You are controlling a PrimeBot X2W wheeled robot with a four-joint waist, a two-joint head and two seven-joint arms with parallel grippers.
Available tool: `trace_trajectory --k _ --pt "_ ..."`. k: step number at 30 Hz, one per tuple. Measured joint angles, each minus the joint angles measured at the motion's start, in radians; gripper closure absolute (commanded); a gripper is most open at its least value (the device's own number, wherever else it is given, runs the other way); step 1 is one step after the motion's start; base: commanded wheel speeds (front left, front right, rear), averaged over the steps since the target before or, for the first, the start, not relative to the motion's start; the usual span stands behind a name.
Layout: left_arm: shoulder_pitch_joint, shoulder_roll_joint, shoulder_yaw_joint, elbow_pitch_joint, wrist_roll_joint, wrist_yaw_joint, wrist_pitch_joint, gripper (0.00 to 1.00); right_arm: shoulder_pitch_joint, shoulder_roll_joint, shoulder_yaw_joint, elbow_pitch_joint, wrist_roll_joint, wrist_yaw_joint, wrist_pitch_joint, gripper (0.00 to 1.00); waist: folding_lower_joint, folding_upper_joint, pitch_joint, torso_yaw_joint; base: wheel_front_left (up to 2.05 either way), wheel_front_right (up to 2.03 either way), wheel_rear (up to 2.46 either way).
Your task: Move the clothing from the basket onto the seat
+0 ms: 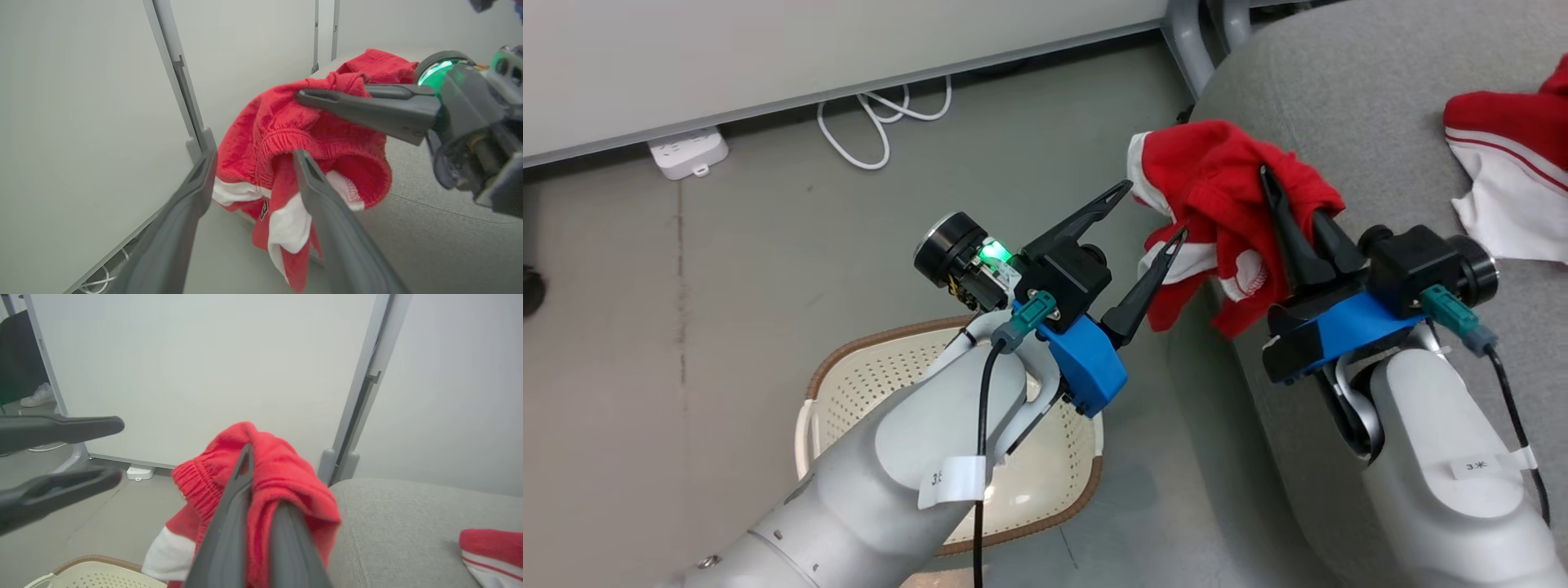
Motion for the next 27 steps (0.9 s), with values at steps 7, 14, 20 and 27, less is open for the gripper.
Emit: trace_trajectory --k 7,14,20,27 --pt "-0.007 0.011 -0.014 -0.003 0.007 -0.002 0.000 0.00 0.021 -0.003 -0.082 -0.058 -0.006 0.000 0.000 1.00 0.0000 0.0000 0.042 -0.074 0.00 0.00 0.00" --pt "-0.013 0.014 -0.036 -0.010 0.016 -0.006 0.001 0.00 0.065 -0.003 -0.144 -0.112 -0.005 0.000 0.000 1.00 0.0000 0.0000 0.080 -0.139 0.00 0.00 0.00" --pt "-0.013 0.014 -0.049 -0.011 0.018 -0.007 0.003 0.00 0.106 0.003 -0.196 -0.142 -0.006 0.000 0.000 1.00 0.0000 0.0000 0.110 -0.178 0.00 0.00 0.00" --pt "-0.015 0.016 -0.063 -0.011 0.021 -0.008 0.003 0.00 0.141 0.018 -0.232 -0.155 -0.005 0.000 0.000 1.00 0.0000 0.0000 0.127 -0.200 0.00 0.00 0.00"
